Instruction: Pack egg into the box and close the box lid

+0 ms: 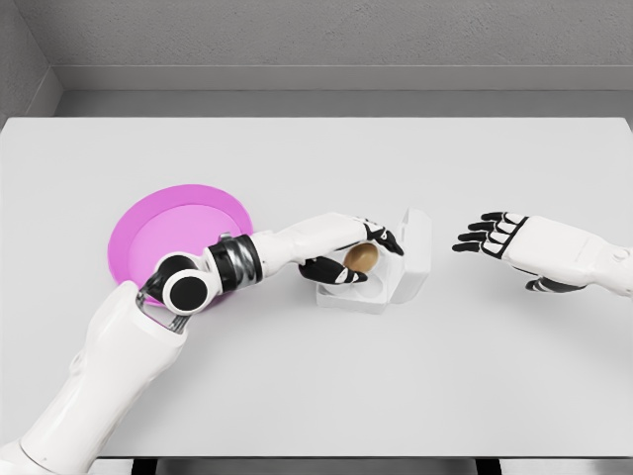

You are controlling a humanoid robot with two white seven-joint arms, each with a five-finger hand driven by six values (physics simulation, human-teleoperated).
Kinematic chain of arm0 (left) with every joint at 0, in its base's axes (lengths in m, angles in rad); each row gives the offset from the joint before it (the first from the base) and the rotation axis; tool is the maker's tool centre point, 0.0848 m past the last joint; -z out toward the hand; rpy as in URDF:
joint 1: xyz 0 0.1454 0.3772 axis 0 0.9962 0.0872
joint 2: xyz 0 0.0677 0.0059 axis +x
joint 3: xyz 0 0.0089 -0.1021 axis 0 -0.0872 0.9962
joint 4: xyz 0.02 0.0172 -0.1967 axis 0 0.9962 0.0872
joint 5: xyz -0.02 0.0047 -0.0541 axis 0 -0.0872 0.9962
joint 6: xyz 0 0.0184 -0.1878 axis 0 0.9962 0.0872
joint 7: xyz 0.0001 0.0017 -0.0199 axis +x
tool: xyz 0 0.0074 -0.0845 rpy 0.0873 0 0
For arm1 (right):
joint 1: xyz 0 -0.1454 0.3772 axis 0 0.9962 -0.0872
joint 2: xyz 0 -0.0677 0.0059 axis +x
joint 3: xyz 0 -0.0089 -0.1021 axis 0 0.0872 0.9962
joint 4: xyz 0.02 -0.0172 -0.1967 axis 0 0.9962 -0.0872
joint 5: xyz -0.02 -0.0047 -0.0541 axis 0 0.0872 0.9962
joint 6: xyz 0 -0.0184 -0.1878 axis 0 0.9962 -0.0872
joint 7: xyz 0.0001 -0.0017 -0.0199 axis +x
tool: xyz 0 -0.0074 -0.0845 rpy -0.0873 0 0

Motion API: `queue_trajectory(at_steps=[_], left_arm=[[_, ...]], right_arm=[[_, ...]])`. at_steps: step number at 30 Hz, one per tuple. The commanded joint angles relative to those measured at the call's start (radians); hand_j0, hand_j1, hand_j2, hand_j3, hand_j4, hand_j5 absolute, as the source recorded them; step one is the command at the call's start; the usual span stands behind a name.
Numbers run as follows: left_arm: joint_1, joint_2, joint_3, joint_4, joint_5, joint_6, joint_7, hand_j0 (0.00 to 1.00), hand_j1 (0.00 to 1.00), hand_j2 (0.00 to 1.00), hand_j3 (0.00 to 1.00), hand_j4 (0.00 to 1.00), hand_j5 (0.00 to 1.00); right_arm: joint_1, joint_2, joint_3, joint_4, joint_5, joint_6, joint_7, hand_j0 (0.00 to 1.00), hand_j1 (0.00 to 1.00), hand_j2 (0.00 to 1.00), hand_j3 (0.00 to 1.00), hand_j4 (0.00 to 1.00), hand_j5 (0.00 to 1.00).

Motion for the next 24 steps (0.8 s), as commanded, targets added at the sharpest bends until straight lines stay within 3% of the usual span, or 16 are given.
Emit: queue_trajectory(at_steps=[1, 5, 10, 13, 16, 18, 22, 24], left_arm=[[0.000, 0.004, 0.016, -0.012, 0.005, 0.001, 0.000, 0.82, 0.82, 0.82, 0.82, 0.82, 0.82], [0.014, 0.024, 0.086, -0.057, 0.008, -0.001, 0.000, 1.00, 1.00, 1.00, 1.00, 1.00, 1.00], [0.087, 0.110, 0.198, -0.150, 0.022, -0.007, 0.000, 1.00, 1.00, 1.00, 1.00, 1.00, 1.00], [0.100, 0.146, 0.243, -0.173, 0.108, -0.008, 0.000, 1.00, 1.00, 1.00, 1.00, 1.00, 1.00], [0.137, 0.180, 0.367, -0.232, 0.224, -0.016, 0.000, 1.00, 1.00, 1.00, 1.00, 1.00, 1.00], [0.146, 0.232, 0.418, -0.232, 0.330, -0.117, 0.000, 1.00, 1.00, 1.00, 1.00, 1.00, 1.00], [0.238, 0.251, 0.546, -0.230, 0.447, -0.252, 0.000, 1.00, 1.00, 1.00, 1.00, 1.00, 1.00], [0.307, 0.251, 0.638, -0.227, 0.450, -0.364, 0.000, 1.00, 1.00, 1.00, 1.00, 1.00, 1.00]], right_arm=[[0.000, -0.002, -0.001, -0.001, -0.006, 0.001, 0.000, 1.00, 1.00, 1.00, 1.00, 1.00, 1.00], [0.000, -0.002, -0.001, -0.001, -0.006, 0.001, 0.000, 1.00, 1.00, 1.00, 1.00, 1.00, 1.00], [0.000, -0.002, -0.001, -0.016, -0.007, 0.001, 0.000, 1.00, 1.00, 1.00, 1.00, 1.00, 1.00], [0.002, -0.002, -0.001, -0.019, -0.007, 0.001, 0.000, 1.00, 1.00, 1.00, 1.00, 1.00, 1.00], [0.003, 0.000, -0.002, -0.019, -0.007, 0.001, 0.000, 1.00, 1.00, 1.00, 1.00, 1.00, 1.00], [0.003, 0.000, -0.001, -0.019, -0.007, 0.001, 0.000, 1.00, 1.00, 1.00, 1.00, 1.00, 1.00], [0.005, 0.001, -0.001, -0.042, -0.006, 0.001, 0.000, 1.00, 1.00, 1.00, 1.00, 1.00, 1.00], [0.005, 0.012, 0.001, -0.056, -0.004, 0.001, 0.000, 1.00, 1.00, 1.00, 1.00, 1.00, 1.00]])
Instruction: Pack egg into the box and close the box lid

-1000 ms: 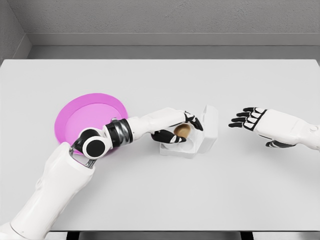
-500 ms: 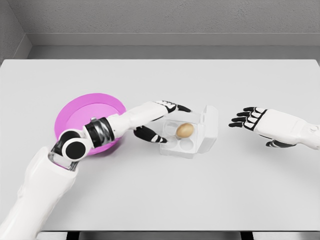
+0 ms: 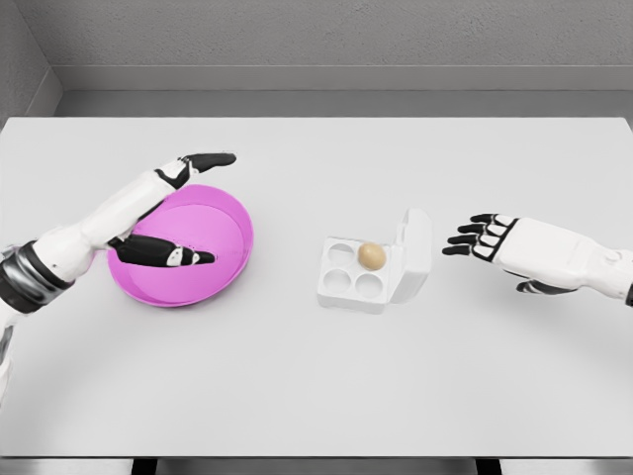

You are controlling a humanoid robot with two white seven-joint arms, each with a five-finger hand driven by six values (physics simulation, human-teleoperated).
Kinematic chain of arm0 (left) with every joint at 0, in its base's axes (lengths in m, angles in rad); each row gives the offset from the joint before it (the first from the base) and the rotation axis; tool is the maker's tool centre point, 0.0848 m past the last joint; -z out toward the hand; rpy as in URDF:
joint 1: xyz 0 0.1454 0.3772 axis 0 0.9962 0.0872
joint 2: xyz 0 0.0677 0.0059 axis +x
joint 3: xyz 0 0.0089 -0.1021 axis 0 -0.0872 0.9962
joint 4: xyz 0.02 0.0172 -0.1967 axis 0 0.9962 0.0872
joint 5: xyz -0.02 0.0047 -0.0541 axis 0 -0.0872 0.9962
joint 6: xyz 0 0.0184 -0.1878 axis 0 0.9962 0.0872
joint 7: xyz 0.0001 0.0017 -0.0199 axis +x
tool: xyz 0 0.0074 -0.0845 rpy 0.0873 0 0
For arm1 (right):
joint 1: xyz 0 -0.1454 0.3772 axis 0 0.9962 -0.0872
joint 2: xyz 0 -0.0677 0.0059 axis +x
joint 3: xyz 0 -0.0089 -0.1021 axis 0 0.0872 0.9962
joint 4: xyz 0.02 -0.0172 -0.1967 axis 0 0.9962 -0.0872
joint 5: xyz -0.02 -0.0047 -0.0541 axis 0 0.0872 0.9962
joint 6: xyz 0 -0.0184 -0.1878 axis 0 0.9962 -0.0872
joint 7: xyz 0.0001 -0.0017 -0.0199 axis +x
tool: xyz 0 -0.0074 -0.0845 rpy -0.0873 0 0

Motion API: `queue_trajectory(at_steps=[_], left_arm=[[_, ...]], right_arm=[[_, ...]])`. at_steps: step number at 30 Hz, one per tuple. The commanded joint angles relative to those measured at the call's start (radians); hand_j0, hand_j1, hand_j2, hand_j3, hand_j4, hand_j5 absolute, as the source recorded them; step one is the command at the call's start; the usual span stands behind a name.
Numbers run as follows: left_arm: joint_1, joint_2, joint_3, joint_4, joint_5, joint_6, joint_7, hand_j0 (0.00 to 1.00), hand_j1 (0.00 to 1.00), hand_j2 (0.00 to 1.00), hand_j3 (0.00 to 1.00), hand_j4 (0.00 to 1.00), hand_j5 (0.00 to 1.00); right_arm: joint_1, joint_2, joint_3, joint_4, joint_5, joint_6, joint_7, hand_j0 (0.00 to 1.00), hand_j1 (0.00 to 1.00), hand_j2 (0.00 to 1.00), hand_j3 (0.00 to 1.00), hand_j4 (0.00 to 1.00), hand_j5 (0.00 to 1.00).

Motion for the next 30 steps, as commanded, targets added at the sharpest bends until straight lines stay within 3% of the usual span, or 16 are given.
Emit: queue_trajectory(at_steps=[1, 3, 4, 6, 10, 18, 25, 30], left_arm=[[0.000, 0.011, 0.127, 0.008, 0.036, -0.122, 0.001, 1.00, 1.00, 1.00, 1.00, 1.00, 1.00], [0.043, 0.041, 0.190, 0.027, 0.030, -0.122, 0.001, 1.00, 1.00, 1.00, 1.00, 1.00, 1.00], [0.051, 0.051, 0.201, 0.074, 0.032, -0.122, 0.001, 1.00, 1.00, 1.00, 1.00, 1.00, 1.00], [0.052, 0.073, 0.239, 0.093, 0.030, -0.122, 0.001, 1.00, 1.00, 1.00, 1.00, 1.00, 1.00], [0.055, 0.080, 0.238, 0.099, -0.014, -0.122, 0.001, 1.00, 1.00, 1.00, 1.00, 1.00, 1.00], [0.063, 0.081, 0.231, 0.097, -0.023, -0.122, 0.001, 1.00, 1.00, 1.00, 1.00, 1.00, 1.00], [0.063, 0.080, 0.230, 0.093, -0.023, -0.122, 0.001, 1.00, 1.00, 1.00, 1.00, 1.00, 1.00], [0.064, 0.080, 0.230, 0.093, -0.023, -0.122, 0.001, 1.00, 1.00, 1.00, 1.00, 1.00, 1.00]], right_arm=[[0.000, 0.007, 0.000, -0.018, -0.003, 0.001, -0.001, 1.00, 1.00, 1.00, 1.00, 1.00, 1.00], [0.000, 0.014, 0.000, -0.028, -0.003, 0.001, -0.001, 1.00, 1.00, 1.00, 1.00, 1.00, 1.00], [0.000, 0.018, 0.000, -0.028, -0.003, 0.001, -0.001, 1.00, 1.00, 1.00, 1.00, 1.00, 1.00], [-0.002, 0.019, 0.000, -0.041, -0.001, 0.001, -0.001, 1.00, 1.00, 1.00, 1.00, 1.00, 1.00], [-0.002, 0.031, 0.000, -0.055, -0.001, 0.001, -0.001, 1.00, 1.00, 1.00, 1.00, 1.00, 1.00], [-0.003, 0.065, 0.000, -0.078, 0.002, 0.001, -0.001, 1.00, 1.00, 1.00, 1.00, 1.00, 1.00], [-0.029, 0.226, 0.002, -0.095, 0.071, 0.001, -0.001, 1.00, 1.00, 1.00, 1.00, 1.00, 1.00], [-0.057, 0.252, 0.003, -0.094, 0.072, 0.001, -0.002, 1.00, 1.00, 1.00, 1.00, 1.00, 1.00]])
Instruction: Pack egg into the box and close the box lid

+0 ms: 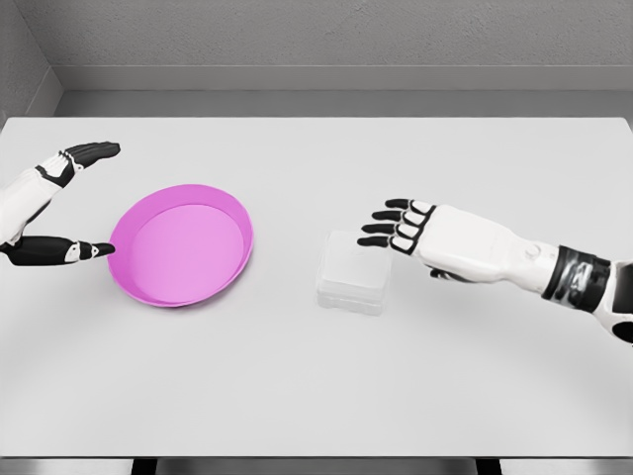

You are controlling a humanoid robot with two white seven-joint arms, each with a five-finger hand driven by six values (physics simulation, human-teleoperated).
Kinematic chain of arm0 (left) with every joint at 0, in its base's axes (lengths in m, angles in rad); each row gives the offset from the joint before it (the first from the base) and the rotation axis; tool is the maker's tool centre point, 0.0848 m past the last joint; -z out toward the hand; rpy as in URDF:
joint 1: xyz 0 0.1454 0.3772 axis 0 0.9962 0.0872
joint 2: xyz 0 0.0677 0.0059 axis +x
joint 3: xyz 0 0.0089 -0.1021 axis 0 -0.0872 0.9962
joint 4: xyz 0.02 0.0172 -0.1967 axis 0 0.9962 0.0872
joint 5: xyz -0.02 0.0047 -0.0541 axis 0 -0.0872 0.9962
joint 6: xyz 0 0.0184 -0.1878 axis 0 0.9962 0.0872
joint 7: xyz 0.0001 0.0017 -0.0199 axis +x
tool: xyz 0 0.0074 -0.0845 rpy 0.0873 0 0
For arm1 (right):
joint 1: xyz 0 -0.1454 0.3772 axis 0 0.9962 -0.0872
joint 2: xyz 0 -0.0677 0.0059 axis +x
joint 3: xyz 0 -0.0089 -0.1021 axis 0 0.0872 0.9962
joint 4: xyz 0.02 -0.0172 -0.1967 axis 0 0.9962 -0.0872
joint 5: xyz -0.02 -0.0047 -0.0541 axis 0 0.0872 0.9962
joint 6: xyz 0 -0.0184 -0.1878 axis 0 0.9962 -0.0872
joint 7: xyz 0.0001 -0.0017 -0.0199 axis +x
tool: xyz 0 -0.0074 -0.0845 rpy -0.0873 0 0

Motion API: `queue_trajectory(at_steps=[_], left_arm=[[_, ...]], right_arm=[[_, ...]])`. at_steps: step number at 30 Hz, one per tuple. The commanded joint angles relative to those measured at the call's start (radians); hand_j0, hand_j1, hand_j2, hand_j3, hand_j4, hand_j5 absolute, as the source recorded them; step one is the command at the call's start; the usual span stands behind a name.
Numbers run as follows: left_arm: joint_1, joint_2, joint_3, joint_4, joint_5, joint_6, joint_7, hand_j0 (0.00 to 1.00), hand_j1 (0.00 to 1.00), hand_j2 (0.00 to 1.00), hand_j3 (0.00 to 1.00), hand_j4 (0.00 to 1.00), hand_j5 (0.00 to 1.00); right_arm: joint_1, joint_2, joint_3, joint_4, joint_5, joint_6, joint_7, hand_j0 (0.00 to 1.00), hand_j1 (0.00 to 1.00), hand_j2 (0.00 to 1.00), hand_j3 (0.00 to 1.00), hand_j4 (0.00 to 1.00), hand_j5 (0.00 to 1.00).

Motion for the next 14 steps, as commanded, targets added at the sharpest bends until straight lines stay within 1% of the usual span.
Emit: queue_trajectory(at_steps=[1, 3, 4, 5, 6, 7, 8, 9, 11, 14], left_arm=[[0.000, 0.001, 0.000, 0.000, 0.007, 0.003, 0.000, 1.00, 1.00, 1.00, 1.00, 1.00, 1.00], [0.000, 0.001, 0.000, -0.002, 0.007, 0.003, 0.000, 1.00, 1.00, 1.00, 1.00, 1.00, 1.00], [0.000, 0.001, 0.000, -0.002, 0.007, 0.003, 0.000, 1.00, 1.00, 1.00, 1.00, 1.00, 1.00], [0.000, 0.001, 0.000, -0.002, 0.007, 0.003, 0.000, 1.00, 1.00, 1.00, 1.00, 1.00, 1.00], [0.000, -0.001, 0.000, -0.002, 0.007, 0.003, 0.000, 1.00, 1.00, 1.00, 1.00, 1.00, 1.00], [0.000, -0.001, 0.000, -0.002, 0.007, 0.003, 0.000, 1.00, 1.00, 1.00, 1.00, 1.00, 1.00], [0.000, -0.001, 0.000, -0.002, 0.007, 0.003, 0.000, 1.00, 1.00, 1.00, 1.00, 1.00, 1.00], [0.000, 0.001, 0.000, 0.000, 0.007, 0.003, 0.000, 1.00, 1.00, 1.00, 1.00, 1.00, 1.00], [0.002, 0.001, 0.000, 0.000, 0.007, 0.003, 0.000, 1.00, 1.00, 1.00, 1.00, 1.00, 1.00], [0.002, -0.002, -0.002, -0.002, -0.024, 0.003, 0.000, 1.00, 1.00, 1.00, 1.00, 1.00, 1.00]], right_arm=[[0.000, 0.014, -0.003, 0.000, -0.004, 0.001, -0.001, 1.00, 1.00, 1.00, 1.00, 1.00, 1.00], [-0.002, 0.005, -0.016, 0.010, -0.011, 0.001, -0.003, 1.00, 1.00, 1.00, 1.00, 1.00, 1.00], [-0.002, -0.001, -0.066, 0.026, -0.013, 0.001, -0.003, 1.00, 1.00, 1.00, 1.00, 1.00, 1.00], [0.008, -0.007, -0.131, 0.056, -0.013, 0.001, -0.003, 1.00, 1.00, 1.00, 1.00, 1.00, 1.00], [0.009, -0.012, -0.164, 0.087, -0.014, 0.001, -0.004, 1.00, 1.00, 1.00, 1.00, 1.00, 1.00], [0.012, -0.037, -0.213, 0.138, -0.016, 0.001, -0.004, 1.00, 1.00, 1.00, 1.00, 1.00, 1.00], [0.014, -0.046, -0.240, 0.182, -0.014, 0.001, -0.003, 1.00, 1.00, 1.00, 1.00, 1.00, 1.00], [0.014, -0.063, -0.252, 0.233, -0.014, 0.001, -0.001, 1.00, 1.00, 1.00, 1.00, 1.00, 1.00], [0.014, -0.092, -0.260, 0.288, -0.014, 0.001, -0.001, 1.00, 1.00, 1.00, 1.00, 1.00, 1.00], [0.014, -0.095, -0.260, 0.299, -0.014, 0.001, -0.001, 1.00, 1.00, 1.00, 1.00, 1.00, 1.00]])
